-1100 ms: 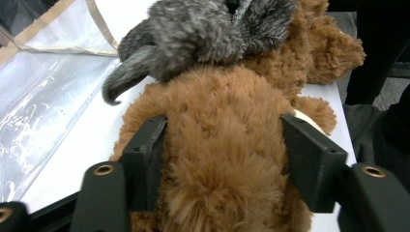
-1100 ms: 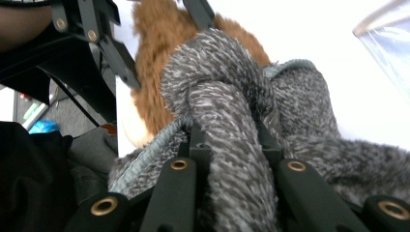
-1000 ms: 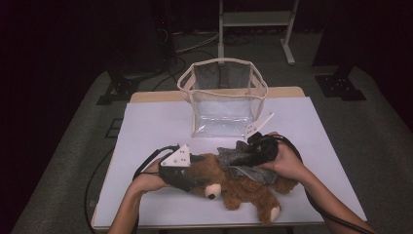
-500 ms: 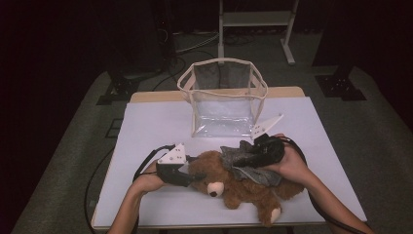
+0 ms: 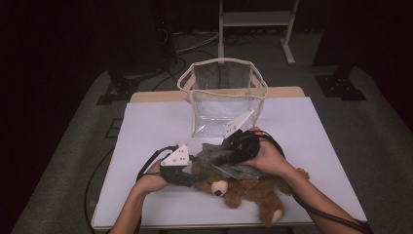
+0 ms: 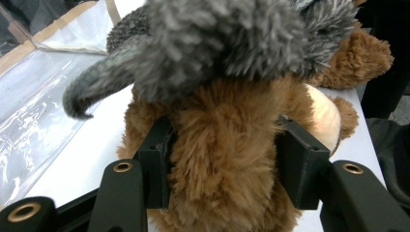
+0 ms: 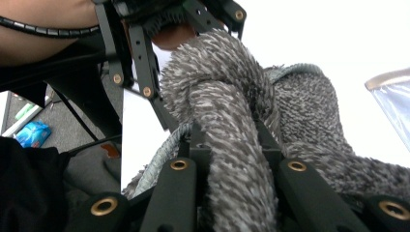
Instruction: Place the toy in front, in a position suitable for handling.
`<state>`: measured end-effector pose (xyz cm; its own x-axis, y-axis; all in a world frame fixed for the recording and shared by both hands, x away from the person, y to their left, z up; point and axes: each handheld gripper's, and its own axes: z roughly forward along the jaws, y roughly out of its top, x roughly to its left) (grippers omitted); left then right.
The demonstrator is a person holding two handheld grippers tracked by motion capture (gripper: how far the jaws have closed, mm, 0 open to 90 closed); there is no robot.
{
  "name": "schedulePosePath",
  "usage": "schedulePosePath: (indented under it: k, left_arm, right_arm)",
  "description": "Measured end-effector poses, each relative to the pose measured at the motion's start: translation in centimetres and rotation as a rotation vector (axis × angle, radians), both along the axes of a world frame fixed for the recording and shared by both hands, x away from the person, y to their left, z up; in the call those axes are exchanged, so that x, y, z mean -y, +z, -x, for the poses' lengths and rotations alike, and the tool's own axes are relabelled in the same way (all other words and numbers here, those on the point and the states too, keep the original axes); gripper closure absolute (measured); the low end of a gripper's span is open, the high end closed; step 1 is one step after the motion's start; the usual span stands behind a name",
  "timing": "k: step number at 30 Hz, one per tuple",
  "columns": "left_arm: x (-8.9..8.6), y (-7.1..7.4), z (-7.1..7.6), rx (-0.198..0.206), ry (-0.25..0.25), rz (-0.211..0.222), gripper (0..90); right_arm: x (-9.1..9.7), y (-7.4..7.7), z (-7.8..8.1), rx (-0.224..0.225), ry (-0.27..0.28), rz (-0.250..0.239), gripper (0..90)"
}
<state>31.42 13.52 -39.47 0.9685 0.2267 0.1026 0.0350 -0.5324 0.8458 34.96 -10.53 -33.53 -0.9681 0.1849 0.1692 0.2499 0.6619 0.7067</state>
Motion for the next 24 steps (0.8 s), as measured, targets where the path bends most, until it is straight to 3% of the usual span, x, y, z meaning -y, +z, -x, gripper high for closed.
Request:
schedulePosePath:
  k: [5, 10, 13, 17, 21, 24]
  left_arm:
    - [-0.2, 0.0, 0.1, -0.005, -0.006, -0.003, 44.8]
    - [-0.3, 0.0, 0.0, -0.01, -0.011, -0.004, 43.9]
    - [-0.4, 0.1, 0.0, -0.018, -0.014, -0.003, 42.9]
    - [-0.4, 0.6, 0.0, -0.023, -0.015, -0.018, 35.4]
    - [0.3, 1.5, 0.3, -0.028, -0.036, 0.006, 25.9]
    - [1.5, 1.6, 0.3, -0.005, -0.048, -0.049, 23.2]
  right_arm:
    - [3.1, 0.0, 0.0, 0.001, -0.065, 0.006, 75.5]
    - [7.8, -0.1, -0.3, -0.026, -0.171, -0.072, 75.4]
    - [9.5, -0.3, -0.1, -0.037, -0.206, -0.088, 75.4]
    - [9.0, -1.3, 0.7, -0.06, -0.175, -0.068, 75.5]
    - [7.2, -2.0, 1.9, -0.057, -0.133, -0.051, 75.5]
    - [5.9, -2.1, 2.6, -0.039, -0.104, -0.034, 75.3]
